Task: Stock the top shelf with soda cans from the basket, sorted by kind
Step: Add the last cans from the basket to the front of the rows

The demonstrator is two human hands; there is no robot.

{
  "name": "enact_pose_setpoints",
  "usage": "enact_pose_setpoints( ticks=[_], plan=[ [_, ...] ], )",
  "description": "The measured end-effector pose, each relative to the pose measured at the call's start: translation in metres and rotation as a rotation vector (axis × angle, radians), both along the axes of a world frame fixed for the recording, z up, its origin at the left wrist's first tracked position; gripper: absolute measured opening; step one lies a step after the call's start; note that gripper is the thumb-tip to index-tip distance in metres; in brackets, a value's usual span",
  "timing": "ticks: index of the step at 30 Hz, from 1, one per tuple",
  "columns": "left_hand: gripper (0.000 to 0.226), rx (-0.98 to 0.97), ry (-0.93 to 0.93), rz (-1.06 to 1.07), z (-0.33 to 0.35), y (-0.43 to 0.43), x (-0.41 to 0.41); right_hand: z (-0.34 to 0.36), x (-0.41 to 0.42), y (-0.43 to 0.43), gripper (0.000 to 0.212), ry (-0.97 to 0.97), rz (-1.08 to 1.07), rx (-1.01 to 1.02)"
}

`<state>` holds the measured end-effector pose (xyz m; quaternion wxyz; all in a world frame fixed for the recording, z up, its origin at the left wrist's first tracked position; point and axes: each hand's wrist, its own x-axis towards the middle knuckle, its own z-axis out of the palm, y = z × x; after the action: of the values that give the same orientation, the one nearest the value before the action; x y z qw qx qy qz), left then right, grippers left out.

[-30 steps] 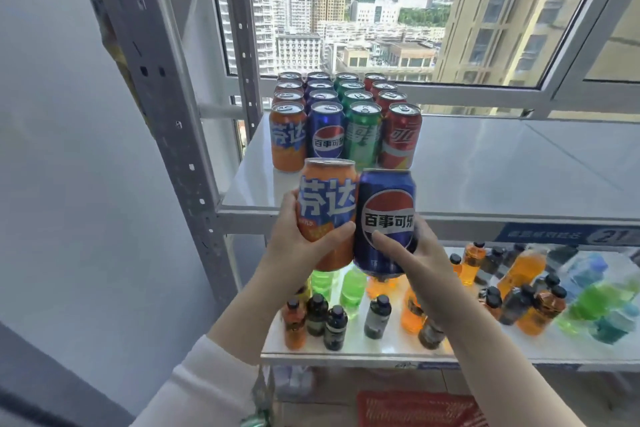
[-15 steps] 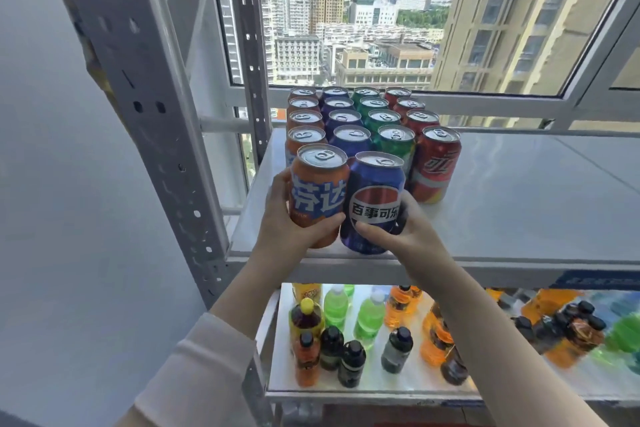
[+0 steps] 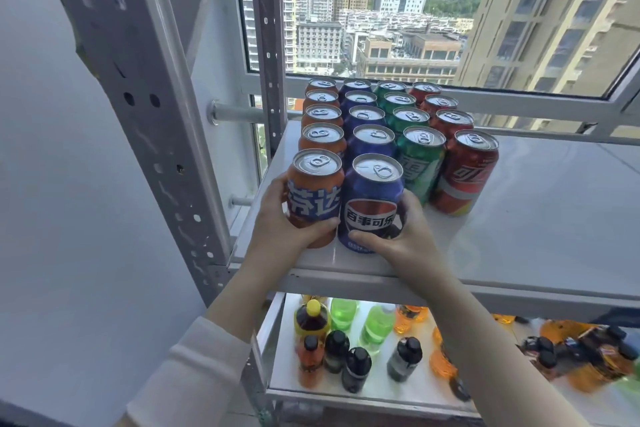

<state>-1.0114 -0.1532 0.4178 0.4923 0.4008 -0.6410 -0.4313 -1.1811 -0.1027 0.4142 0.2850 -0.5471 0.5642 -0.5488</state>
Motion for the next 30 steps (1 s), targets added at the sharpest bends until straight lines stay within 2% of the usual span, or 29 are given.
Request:
enact_pose_setpoints(
  ticks=[6,10,30],
  plan=[
    [0.086,-0.016,-0.033,0.027,-0.002,-0.002,-0.006,0.000,-0.006,-0.002,0.082,0.020,-0.024,-0.012],
    [0.077,-0.022,-0.068,0.059,-0.004,-0.003,-0.007,-0.002,-0.008,-0.002,0.079,0.040,-0.028,-0.008],
    [0.079,-0.065,-0.112,0.041,-0.007,-0.006,-0.012,-0.005,-0.012,-0.008,0.082,0.085,-0.079,-0.024]
  ],
)
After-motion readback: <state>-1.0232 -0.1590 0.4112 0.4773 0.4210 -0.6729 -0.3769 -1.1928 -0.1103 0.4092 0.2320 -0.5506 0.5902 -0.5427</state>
